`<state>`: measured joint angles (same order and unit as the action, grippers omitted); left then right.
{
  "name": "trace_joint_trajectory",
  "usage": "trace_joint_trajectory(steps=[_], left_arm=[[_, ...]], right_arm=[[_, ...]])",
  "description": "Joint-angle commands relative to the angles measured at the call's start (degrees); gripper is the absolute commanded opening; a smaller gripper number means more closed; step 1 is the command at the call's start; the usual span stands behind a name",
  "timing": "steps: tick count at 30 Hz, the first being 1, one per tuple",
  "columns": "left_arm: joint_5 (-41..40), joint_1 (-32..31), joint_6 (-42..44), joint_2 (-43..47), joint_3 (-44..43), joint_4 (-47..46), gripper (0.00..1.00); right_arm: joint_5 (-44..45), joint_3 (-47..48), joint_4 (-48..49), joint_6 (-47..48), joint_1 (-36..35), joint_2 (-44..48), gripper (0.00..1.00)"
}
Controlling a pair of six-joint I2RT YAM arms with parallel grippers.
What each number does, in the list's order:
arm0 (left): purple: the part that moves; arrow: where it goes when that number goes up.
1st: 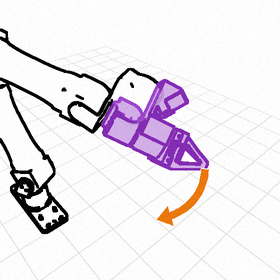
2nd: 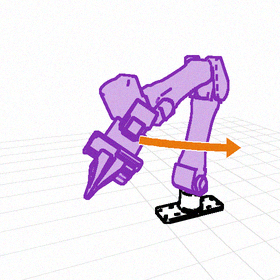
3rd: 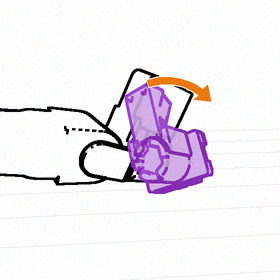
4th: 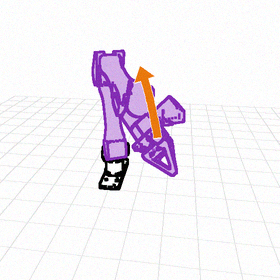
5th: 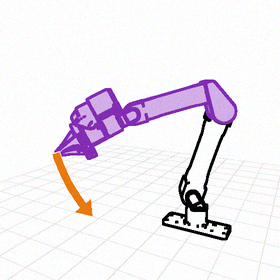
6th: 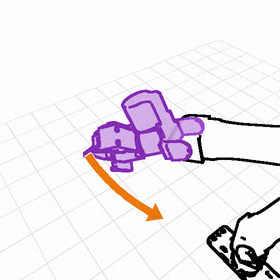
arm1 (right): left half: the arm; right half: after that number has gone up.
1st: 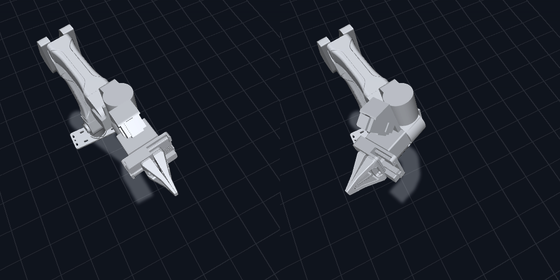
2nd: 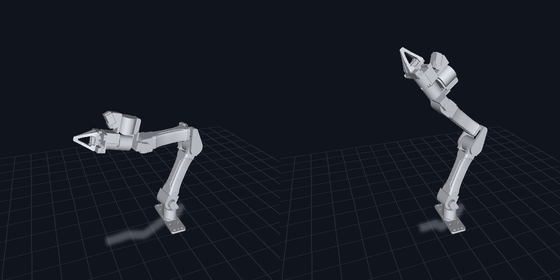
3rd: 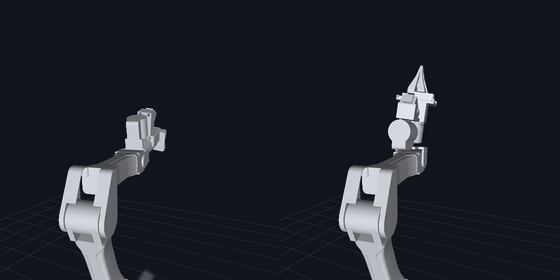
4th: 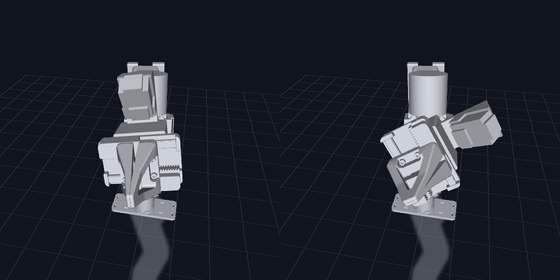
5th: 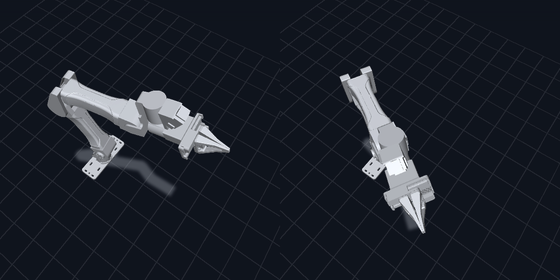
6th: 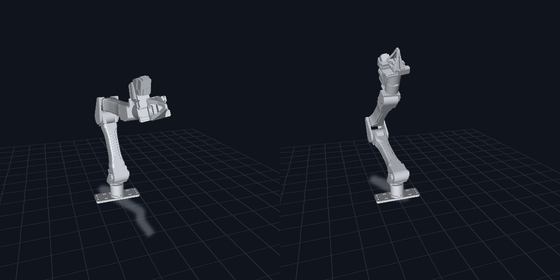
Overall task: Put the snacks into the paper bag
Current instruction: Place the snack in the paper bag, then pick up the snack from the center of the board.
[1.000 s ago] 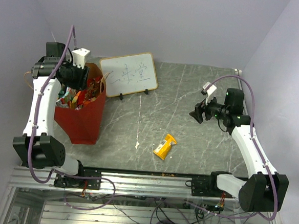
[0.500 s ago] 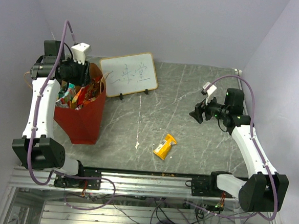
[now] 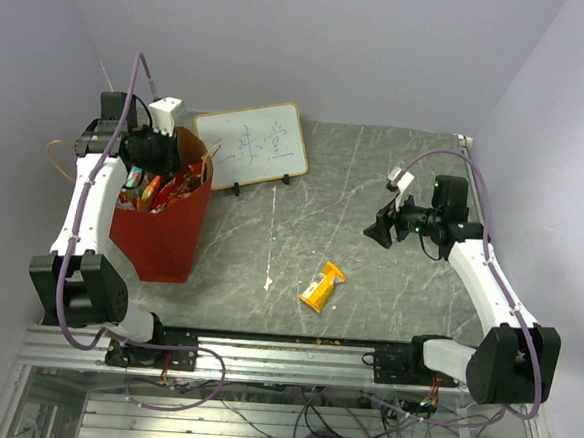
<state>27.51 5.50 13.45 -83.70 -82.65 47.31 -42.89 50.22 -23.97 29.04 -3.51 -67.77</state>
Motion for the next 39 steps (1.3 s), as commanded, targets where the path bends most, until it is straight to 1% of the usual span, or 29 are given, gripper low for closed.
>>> trace_joint_trajectory(steps=[1,3,6,7,9,12,14,16,20,24,31,37,39], left_arm=[[0.1,-0.3,1.6,1.2,-0.6,0.9,0.21],[-1.4,-0.3,2.9,3.1,-1.8,1.1,0.31],[-3.8,-0.2,3.9,7.9,-1.8,-2.1,0.47],[-4.5,-0.3,4.1,9.5,-1.5,-3.5,0.53],[-5.6,-0.3,3.9,12.8,-1.0,-6.1,0.69],[-5.4,-0.2,3.7,15.5,-1.7,-7.4,0.89],[-5.0,-0.3,3.4,15.6,-3.4,-6.5,0.96],[-3.9,-0.2,3.1,14.7,-5.0,-5.0,0.98],[-2.7,-0.3,2.4,13.8,-5.6,-4.1,1.00],[-2.2,-0.3,1.7,14.3,-4.2,-4.5,0.99],[-1.4,-0.3,1.6,15.2,-2.6,-5.2,0.99],[-0.6,-0.3,2.3,14.7,-3.3,-4.3,0.99],[-0.5,-0.3,2.2,15.0,-2.9,-4.7,0.99]], right_arm=[[-2.5,1.7,-4.7,4.7,-1.6,-1.9,0.69],[-2.0,2.3,-6.7,6.5,-2.6,-2.5,0.70],[-0.5,2.2,-8.8,8.6,-4.6,-3.0,0.72],[0.1,1.9,-9.1,9.0,-5.4,-2.9,0.73],[1.5,0.9,-9.3,9.6,-7.0,-2.5,0.76],[4.6,-1.2,-8.0,9.7,-11.5,-1.6,0.80],[7.9,-2.6,-6.3,9.1,-15.0,-1.0,0.81],[12.7,-4.0,-4.8,9.0,-18.9,-1.0,0.83],[18.6,-5.4,-4.3,11.2,-26.5,-2.1,0.84],[23.0,-5.7,-6.1,13.7,-30.8,-5.2,0.84],[27.3,-6.4,-4.3,14.0,-33.3,-10.1,0.82],[28.9,-7.3,-2.3,13.4,-34.8,-13.6,0.80],[28.9,-7.6,-1.7,12.9,-34.9,-15.0,0.79]])
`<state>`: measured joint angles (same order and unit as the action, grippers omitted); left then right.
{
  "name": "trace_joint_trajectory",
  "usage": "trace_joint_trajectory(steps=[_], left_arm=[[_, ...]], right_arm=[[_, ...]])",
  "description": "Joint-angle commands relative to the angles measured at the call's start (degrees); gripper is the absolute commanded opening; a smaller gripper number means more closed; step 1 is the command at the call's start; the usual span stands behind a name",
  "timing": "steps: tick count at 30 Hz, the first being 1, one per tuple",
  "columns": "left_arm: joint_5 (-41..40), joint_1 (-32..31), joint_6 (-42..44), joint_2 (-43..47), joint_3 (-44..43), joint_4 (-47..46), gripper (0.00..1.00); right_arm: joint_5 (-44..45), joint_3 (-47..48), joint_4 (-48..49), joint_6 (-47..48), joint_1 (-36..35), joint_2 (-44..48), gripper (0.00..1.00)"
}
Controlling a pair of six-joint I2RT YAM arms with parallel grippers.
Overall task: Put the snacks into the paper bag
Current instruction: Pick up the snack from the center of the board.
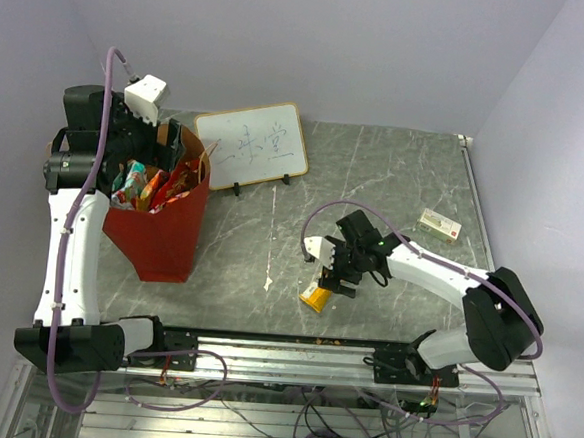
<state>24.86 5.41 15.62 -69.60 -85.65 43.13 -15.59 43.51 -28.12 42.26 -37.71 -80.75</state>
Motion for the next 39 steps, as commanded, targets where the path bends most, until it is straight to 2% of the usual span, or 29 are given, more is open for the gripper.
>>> trace_joint_trajectory(steps=[1,6,15,20,22,30,35,39], left_arm=[[2.2,-0.2,0.0,1.1,0.3,-0.8,0.99],[2.3,-0.2,-0.5,2.6,1.7,-2.2,1.00],[2.7,-0.7,-2.4,3.5,1.6,-4.1,0.96],[-1.3,-3.7,-2.7,2.2,-1.5,-2.3,0.93],[-1.9,-5.2,-3.1,1.5,-3.4,-1.3,0.91],[-6.7,-16.5,-3.8,1.2,-6.1,-3.5,0.88],[-3.5,-20.4,-5.5,-1.7,-9.6,-3.3,0.87],[-2.3,-25.5,-7.8,-2.9,-9.2,-8.6,0.88]], right_arm=[[1.6,-0.9,2.6,-0.5,-0.7,-2.7,0.76],[0.5,-0.5,2.9,-1.0,-0.7,-4.9,0.63],[-2.2,1.2,1.9,-1.7,-0.7,-6.1,0.25],[-3.3,2.8,1.2,-2.3,-0.7,-5.0,0.10],[-3.4,3.6,0.9,-2.6,-0.5,-4.0,0.00],[-6.4,7.1,2.1,-3.8,3.1,2.3,0.00],[-5.7,10.5,3.2,-4.5,5.1,7.1,0.00],[-2.6,13.1,7.4,-6.0,6.5,11.3,0.00]])
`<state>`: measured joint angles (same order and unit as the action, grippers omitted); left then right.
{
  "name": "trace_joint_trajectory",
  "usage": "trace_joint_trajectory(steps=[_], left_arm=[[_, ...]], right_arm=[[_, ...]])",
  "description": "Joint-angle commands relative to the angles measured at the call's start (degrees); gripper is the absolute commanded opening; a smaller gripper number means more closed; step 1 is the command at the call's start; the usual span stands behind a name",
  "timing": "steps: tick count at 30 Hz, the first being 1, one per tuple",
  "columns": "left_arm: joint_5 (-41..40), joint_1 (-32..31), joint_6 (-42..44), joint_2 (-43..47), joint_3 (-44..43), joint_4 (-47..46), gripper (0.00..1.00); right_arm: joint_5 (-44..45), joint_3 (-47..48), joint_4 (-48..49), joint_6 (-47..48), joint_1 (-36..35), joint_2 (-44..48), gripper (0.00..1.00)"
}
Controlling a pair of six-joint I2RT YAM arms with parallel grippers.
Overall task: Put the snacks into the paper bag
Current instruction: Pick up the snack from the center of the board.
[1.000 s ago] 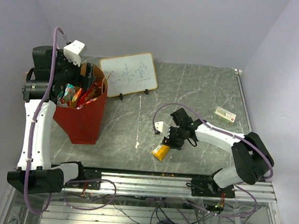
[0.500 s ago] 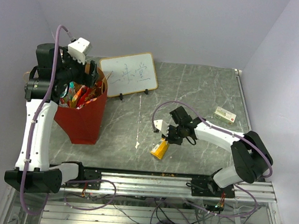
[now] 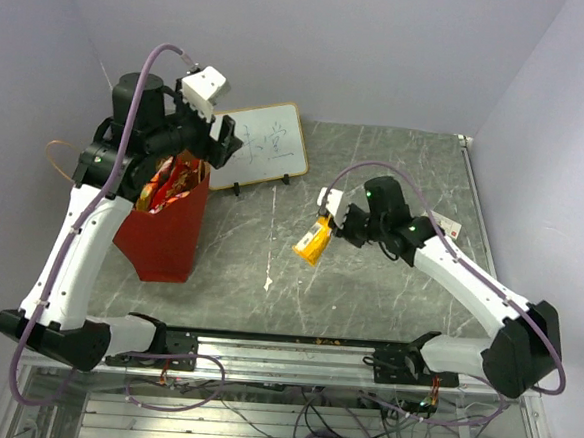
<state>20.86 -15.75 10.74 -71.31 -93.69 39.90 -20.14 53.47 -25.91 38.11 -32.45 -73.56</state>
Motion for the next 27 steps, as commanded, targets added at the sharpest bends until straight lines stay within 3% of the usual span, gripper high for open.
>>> trace_joint_trajectory(steps=[1,6,15,27], left_arm=[[1.8,-5.8,-3.3,-1.9,-1.8,-6.0,0.89],[4.4,-11.1,-6.4,-7.2,-7.2,-6.7,0.89],[7.4,-17.3,-12.8,-14.6,-4.2,-12.1,0.89],[17.1,-19.4,-21.9,-20.5,-0.3,-15.8,0.79]], right_arm=[[2.5,3.4,6.5,-2.2,1.4,4.6,0.00],[6.5,8.5,10.3,-5.2,1.9,6.3,0.00],[12.1,15.5,11.7,-11.6,1.9,5.5,0.00],[12.9,15.6,11.8,-15.1,1.9,7.1,0.00]])
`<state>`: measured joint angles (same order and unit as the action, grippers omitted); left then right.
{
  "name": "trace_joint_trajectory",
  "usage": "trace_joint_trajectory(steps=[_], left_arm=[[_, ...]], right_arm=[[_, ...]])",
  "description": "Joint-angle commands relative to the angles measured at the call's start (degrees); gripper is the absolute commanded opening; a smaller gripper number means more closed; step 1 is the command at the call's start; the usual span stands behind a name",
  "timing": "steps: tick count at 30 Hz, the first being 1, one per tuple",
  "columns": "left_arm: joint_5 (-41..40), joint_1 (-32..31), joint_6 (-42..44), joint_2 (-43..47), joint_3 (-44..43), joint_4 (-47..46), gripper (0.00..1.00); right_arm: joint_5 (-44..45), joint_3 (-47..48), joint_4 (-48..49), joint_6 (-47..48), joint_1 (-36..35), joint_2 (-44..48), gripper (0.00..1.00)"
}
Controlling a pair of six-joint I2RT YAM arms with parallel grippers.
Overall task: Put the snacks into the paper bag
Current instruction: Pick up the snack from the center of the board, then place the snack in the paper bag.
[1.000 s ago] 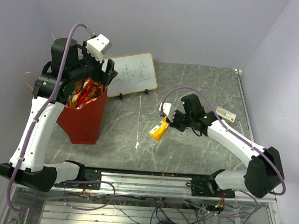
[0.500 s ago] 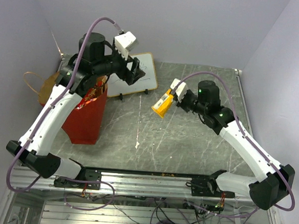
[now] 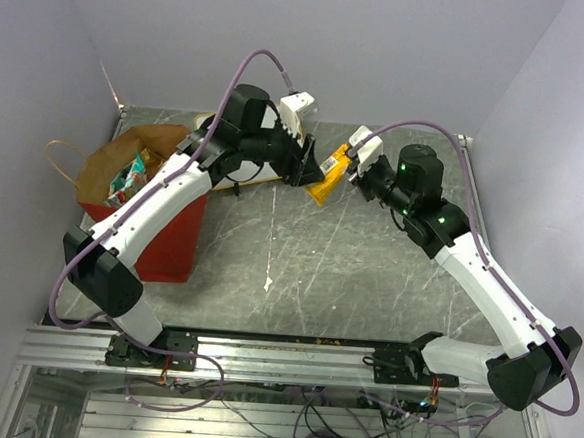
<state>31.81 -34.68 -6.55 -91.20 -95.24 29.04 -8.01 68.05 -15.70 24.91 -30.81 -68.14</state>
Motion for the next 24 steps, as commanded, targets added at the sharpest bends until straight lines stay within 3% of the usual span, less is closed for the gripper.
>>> trace_joint_trajectory(steps=[1,9,16,19,21,24], left_arm=[[7.2,-0.5,-5.6,-1.0,1.6,-5.7,0.78],[11.3,-0.9,-10.5,-3.2,2.2,-9.2,0.60],[11.5,-0.9,-9.8,-2.3,2.7,-9.7,0.35],[10.7,-0.9,-9.0,-1.4,3.1,-9.7,0.23],[9.7,-0.9,-8.4,-0.5,3.7,-10.0,0.16],[8.7,-0.9,-7.2,0.8,4.1,-9.7,0.12]], right_arm=[[0.7,1.0,1.6,-2.1,0.3,1.8,0.00],[-1.3,0.7,1.8,-3.5,1.0,1.6,0.00],[-2.5,-0.4,2.1,-3.6,1.7,1.9,0.01],[-4.1,-0.9,1.7,-3.4,2.2,2.3,0.11],[-6.3,-1.2,1.0,-2.7,2.2,2.8,0.24],[-8.5,-2.3,0.6,-2.3,4.7,4.0,0.41]])
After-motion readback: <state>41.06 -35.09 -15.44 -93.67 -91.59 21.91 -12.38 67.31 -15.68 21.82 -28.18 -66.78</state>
